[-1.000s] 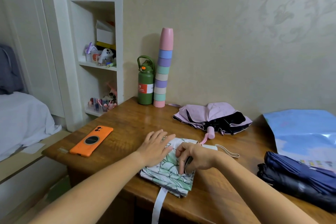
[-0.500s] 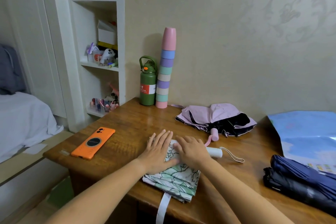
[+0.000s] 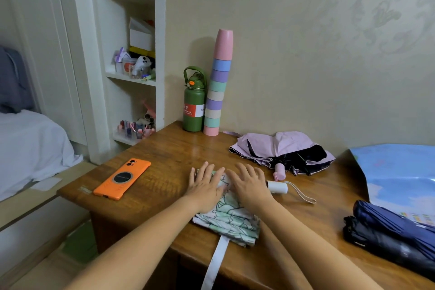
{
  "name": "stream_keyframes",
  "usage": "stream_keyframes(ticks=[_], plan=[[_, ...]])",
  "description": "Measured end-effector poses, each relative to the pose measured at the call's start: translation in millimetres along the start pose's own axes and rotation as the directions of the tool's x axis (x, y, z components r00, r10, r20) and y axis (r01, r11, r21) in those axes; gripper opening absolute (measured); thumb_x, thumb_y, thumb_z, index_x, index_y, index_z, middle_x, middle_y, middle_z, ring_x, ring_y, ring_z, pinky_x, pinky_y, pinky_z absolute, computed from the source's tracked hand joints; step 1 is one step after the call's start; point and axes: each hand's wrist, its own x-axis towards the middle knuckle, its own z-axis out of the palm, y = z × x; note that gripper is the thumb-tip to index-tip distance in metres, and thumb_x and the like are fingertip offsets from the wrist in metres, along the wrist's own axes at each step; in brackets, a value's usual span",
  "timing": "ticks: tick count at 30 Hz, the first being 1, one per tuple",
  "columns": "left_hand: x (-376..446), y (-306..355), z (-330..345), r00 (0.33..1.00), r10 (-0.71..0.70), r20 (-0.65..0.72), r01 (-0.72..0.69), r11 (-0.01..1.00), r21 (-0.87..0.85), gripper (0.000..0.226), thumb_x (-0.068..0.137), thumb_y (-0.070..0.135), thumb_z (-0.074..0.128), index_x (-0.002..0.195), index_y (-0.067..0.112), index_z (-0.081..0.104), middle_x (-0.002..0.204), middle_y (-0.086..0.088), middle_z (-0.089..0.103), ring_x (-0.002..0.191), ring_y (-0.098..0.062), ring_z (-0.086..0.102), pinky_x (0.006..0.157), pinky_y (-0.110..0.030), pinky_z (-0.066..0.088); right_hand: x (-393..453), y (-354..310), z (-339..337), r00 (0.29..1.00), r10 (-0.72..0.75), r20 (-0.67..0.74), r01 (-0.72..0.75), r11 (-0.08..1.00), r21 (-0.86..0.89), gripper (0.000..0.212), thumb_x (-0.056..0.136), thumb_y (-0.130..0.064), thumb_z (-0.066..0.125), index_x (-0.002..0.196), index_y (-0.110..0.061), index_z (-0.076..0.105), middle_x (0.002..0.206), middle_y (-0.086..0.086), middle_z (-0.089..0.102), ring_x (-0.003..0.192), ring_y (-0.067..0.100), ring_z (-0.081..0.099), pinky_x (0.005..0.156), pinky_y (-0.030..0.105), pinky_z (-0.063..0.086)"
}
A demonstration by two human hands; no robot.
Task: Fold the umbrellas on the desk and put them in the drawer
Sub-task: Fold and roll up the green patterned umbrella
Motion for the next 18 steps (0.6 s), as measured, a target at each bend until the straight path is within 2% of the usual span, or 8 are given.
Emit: stream_keyframes(ticks=[2, 4, 7, 9, 10, 13, 15, 18], plan=[[5, 0, 1, 1.0, -0.014, 0.001, 0.014, 1.0, -0.006, 0.06, 0.11, 0.042, 0.022, 0.163, 0.033, -0.006, 0.171, -0.002, -0.011, 0.155, -0.022, -0.023, 0.124, -0.056, -0.012, 4, -16, -9, 0.997, -0.066, -0.033, 0.068, 0.995, 0.066, 0.056, 0.078, -0.015, 0.07, 0.131, -0.013, 0.053, 0.133, 0.013, 0.052, 0.116, 0.035, 0.052, 0.088, 0.045, 0.046], [9, -2, 1, 1.0, -0.015, 0.01, 0.015, 1.0, 0.009, 0.071, 0.106, 0.028, 0.036, 0.162, 0.033, -0.009, 0.171, -0.003, -0.012, 0.155, -0.023, -0.024, 0.124, -0.057, -0.011, 2, -29, -24, 0.988, -0.151, -0.006, 0.147, 0.947, 0.285, 0.042, 0.082, -0.004, 0.06, 0.123, -0.006, 0.053, 0.116, 0.012, 0.054, 0.102, 0.033, 0.052, 0.077, 0.037, 0.042], [11, -5, -2, 1.0, 0.004, 0.027, -0.005, 1.0, 0.024, 0.082, 0.101, 0.02, 0.045, 0.163, 0.031, -0.007, 0.171, -0.005, -0.012, 0.155, -0.025, -0.022, 0.124, -0.057, -0.01, -3, -25, -35, 0.916, -0.32, 0.243, 0.135, 0.814, 0.565, 0.027, 0.082, 0.002, 0.053, 0.104, -0.013, 0.056, 0.099, 0.005, 0.059, 0.09, 0.026, 0.055, 0.076, 0.035, 0.045], [12, -5, -2, 1.0, 0.02, 0.01, -0.019, 1.0, -0.008, 0.067, 0.109, 0.03, 0.036, 0.163, 0.03, -0.003, 0.17, -0.006, -0.007, 0.156, -0.025, -0.019, 0.124, -0.058, -0.007, -7, -15, -41, 0.858, -0.363, 0.363, 0.05, 0.763, 0.645, 0.018, 0.085, -0.008, 0.064, 0.099, -0.018, 0.064, 0.104, 0.002, 0.064, 0.092, 0.02, 0.059, 0.081, 0.033, 0.05], [14, -4, -1, 1.0, 0.017, -0.006, -0.017, 0.999, -0.03, 0.06, 0.111, 0.039, 0.027, 0.163, 0.03, -0.001, 0.17, -0.005, -0.004, 0.156, -0.025, -0.017, 0.124, -0.058, -0.006, -9, -11, -46, 0.828, -0.383, 0.409, 0.009, 0.739, 0.674, 0.017, 0.088, -0.02, 0.073, 0.103, -0.021, 0.065, 0.109, 0.001, 0.063, 0.095, 0.017, 0.058, 0.083, 0.031, 0.05], [19, -3, 0, 1.0, 0.0, -0.013, -0.001, 0.999, -0.046, 0.058, 0.11, 0.05, 0.017, 0.163, 0.032, 0.002, 0.17, -0.004, 0.0, 0.156, -0.024, -0.014, 0.125, -0.057, -0.003, -17, -5, -49, 0.779, -0.387, 0.493, -0.06, 0.737, 0.673, 0.048, 0.08, -0.051, 0.082, 0.115, -0.03, 0.057, 0.12, -0.005, 0.052, 0.101, 0.011, 0.05, 0.087, 0.026, 0.044], [20, -4, 1, 1.0, 0.003, -0.009, -0.003, 0.999, -0.045, 0.058, 0.11, 0.05, 0.017, 0.163, 0.032, 0.003, 0.169, -0.004, 0.001, 0.156, -0.025, -0.012, 0.125, -0.056, 0.001, -19, -4, -44, 0.802, -0.383, 0.458, -0.018, 0.752, 0.659, 0.051, 0.077, -0.05, 0.085, 0.115, -0.031, 0.056, 0.119, -0.005, 0.051, 0.101, 0.012, 0.05, 0.087, 0.026, 0.044], [21, -5, 2, 1.0, 0.008, -0.02, -0.009, 0.999, -0.043, 0.058, 0.109, 0.052, 0.018, 0.162, 0.031, 0.006, 0.168, -0.004, 0.005, 0.155, -0.025, -0.008, 0.124, -0.055, 0.007, -17, -5, -42, 0.842, -0.367, 0.396, 0.002, 0.736, 0.677, 0.034, 0.081, -0.038, 0.082, 0.107, -0.029, 0.063, 0.113, -0.004, 0.057, 0.096, 0.012, 0.054, 0.084, 0.028, 0.048]])
